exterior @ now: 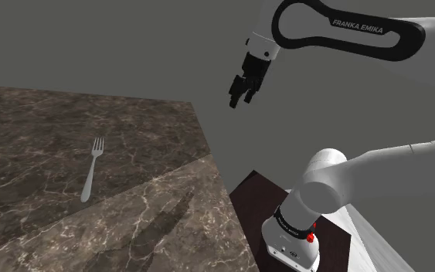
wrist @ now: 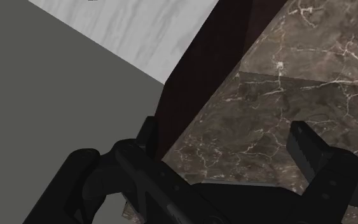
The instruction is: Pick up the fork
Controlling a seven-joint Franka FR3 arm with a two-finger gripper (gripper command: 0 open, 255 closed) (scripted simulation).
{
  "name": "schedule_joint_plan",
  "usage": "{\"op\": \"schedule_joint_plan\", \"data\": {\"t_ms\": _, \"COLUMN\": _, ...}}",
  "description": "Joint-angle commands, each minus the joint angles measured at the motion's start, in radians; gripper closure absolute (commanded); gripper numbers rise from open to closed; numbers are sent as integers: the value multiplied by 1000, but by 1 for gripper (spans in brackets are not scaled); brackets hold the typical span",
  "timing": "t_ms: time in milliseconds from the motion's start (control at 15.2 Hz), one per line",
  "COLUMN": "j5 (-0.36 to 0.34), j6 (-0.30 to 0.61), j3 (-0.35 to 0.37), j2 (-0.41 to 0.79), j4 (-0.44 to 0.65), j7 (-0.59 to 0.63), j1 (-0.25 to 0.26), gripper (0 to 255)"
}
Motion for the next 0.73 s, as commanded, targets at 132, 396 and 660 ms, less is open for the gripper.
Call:
{"op": "schedule_joint_plan", "data": {"t_ms": 132, "j5": 27, "j6": 34, "j3": 47, "j2": 24, "j4": -9, "j7": 72, "j1": 7, "gripper": 0}}
{"op": "schedule_joint_plan", "data": {"t_ms": 396, "j5": 75, "j6": 104, "j3": 141, "j2": 93, "j4": -6, "j7": 214, "j1": 19, "gripper": 0}}
{"op": "schedule_joint_plan", "data": {"t_ms": 660, "j5": 107, "j6": 176, "j3": 233, "j2": 189, "j4": 24, "j7": 357, "j1": 24, "gripper": 0}}
